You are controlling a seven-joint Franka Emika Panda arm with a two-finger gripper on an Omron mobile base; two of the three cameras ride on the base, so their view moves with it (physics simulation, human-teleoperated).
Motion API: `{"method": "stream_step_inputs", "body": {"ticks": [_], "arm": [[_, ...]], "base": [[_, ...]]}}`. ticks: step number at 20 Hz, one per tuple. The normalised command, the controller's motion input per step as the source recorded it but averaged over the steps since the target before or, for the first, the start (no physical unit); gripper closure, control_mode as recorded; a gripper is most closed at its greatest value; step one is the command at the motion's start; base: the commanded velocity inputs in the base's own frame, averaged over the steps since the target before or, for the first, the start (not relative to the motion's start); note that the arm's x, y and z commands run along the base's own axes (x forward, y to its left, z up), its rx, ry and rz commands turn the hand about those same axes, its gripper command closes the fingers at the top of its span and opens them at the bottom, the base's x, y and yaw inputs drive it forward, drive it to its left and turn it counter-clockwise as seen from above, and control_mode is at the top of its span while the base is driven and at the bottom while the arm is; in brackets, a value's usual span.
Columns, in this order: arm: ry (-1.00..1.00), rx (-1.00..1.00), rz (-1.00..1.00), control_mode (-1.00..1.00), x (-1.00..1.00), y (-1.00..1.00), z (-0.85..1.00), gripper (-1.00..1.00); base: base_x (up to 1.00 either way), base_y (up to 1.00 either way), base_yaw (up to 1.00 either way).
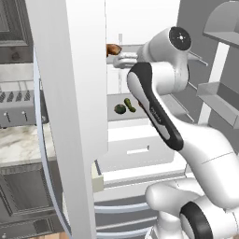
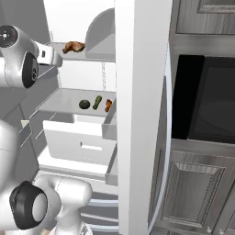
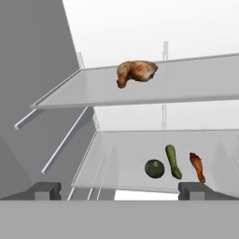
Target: Place one squash and one chicken drumstick in each tupperware on the nearby counter, to pack two identical lunches.
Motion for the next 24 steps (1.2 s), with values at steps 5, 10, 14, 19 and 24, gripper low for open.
{"method": "stream_step_inputs", "body": {"ticks": [5, 10, 14, 19, 24], "arm": [[0.05, 0.0, 0.0, -1.0, 0.27, 0.12, 0.0, -1.0], [0.03, 0.0, 0.0, -1.0, 0.34, 0.0, 0.0, -1.0], [0.0, 0.0, 0.0, -1.0, 0.38, 0.0, 0.0, -1.0], [0.0, 0.0, 0.0, -1.0, 0.33, 0.0, 0.0, -1.0], [0.0, 0.0, -0.03, -1.0, 0.3, 0.0, 0.0, -1.0]], "base": [[0.0, 0.0, 0.0], [0.0, 0.0, 0.0], [0.0, 0.0, 0.0], [0.0, 0.0, 0.0], [0.0, 0.0, 0.0]]}}
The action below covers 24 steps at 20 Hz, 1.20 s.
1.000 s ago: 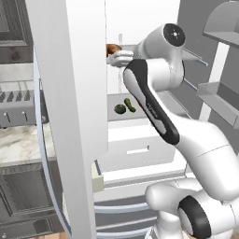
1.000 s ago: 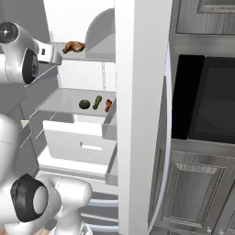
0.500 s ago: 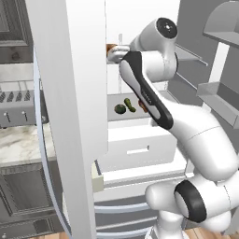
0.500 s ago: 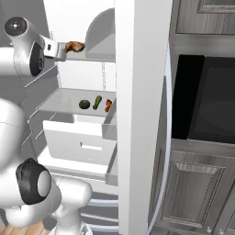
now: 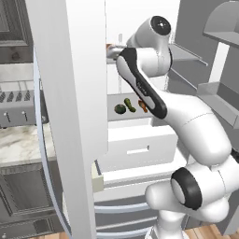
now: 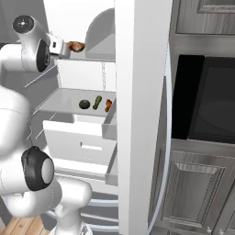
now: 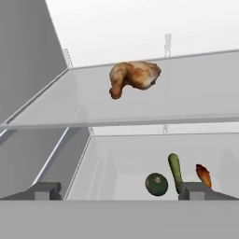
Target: Place one squash and one chicken drumstick in each tupperware on the nearby counter, to pack two identical lunches.
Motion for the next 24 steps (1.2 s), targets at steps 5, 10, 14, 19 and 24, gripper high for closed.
{"method": "stream_step_inputs", "body": {"ticks": [5, 10, 14, 19, 24], "arm": [[0.0, 0.0, -0.08, -1.0, 0.3, 0.04, 0.0, -1.0], [0.01, 0.0, -0.06, -1.0, 0.26, 0.1, 0.0, -1.0], [0.02, 0.0, -0.05, -1.0, 0.28, 0.1, 0.0, -1.0], [0.02, 0.0, -0.05, -1.0, 0.28, 0.06, 0.0, -1.0], [0.0, 0.0, -0.04, -1.0, 0.28, 0.08, -0.01, -1.0]], "base": [[0.0, 0.0, 0.0], [0.0, 0.0, 0.0], [0.0, 0.0, 0.0], [0.0, 0.0, 0.0], [0.0, 0.0, 0.0]]}}
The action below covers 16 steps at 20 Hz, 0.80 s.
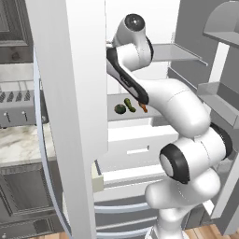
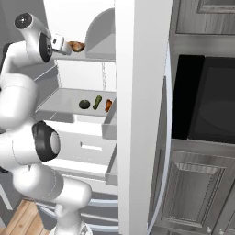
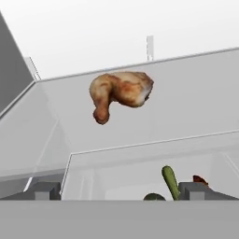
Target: Place one squash and one chicken drumstick in each tupperware on the nearby counter, to pack two identical lunches.
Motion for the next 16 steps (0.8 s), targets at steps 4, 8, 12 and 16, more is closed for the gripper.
{"method": "stream_step_inputs", "body": {"ticks": [4, 8, 12, 16], "arm": [[0.0, 0.0, -0.04, -1.0, 0.28, 0.08, -0.12, -1.0], [0.0, 0.0, -0.03, -1.0, 0.29, 0.01, -0.17, -1.0], [0.02, 0.0, -0.04, -1.0, 0.29, 0.0, -0.04, -1.0], [0.04, 0.0, -0.05, -1.0, 0.3, 0.03, 0.0, -1.0]], "base": [[0.0, 0.0, 0.0], [0.0, 0.0, 0.0], [0.0, 0.0, 0.0], [0.0, 0.0, 0.0]]}}
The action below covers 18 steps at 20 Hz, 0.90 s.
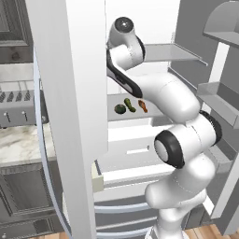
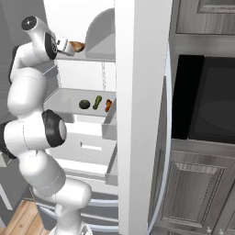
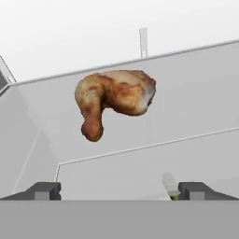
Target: Place one squash and one chicken drumstick in each tupperware on the nearby counter, to pack two identical lunches.
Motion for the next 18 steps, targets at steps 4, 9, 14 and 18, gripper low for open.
{"method": "stream_step_inputs", "body": {"ticks": [4, 9, 14, 18], "arm": [[0.05, 0.0, -0.05, -1.0, 0.36, 0.11, -0.03, -1.0], [0.05, 0.0, -0.05, -1.0, 0.38, 0.13, -0.03, -1.0], [0.04, 0.0, -0.05, -1.0, 0.41, 0.11, -0.04, -1.0], [0.02, 0.0, -0.04, -1.0, 0.44, 0.08, -0.07, -1.0]], "base": [[0.0, 0.0, 0.0], [0.0, 0.0, 0.0], [0.0, 0.0, 0.0], [0.0, 0.0, 0.0]]}}
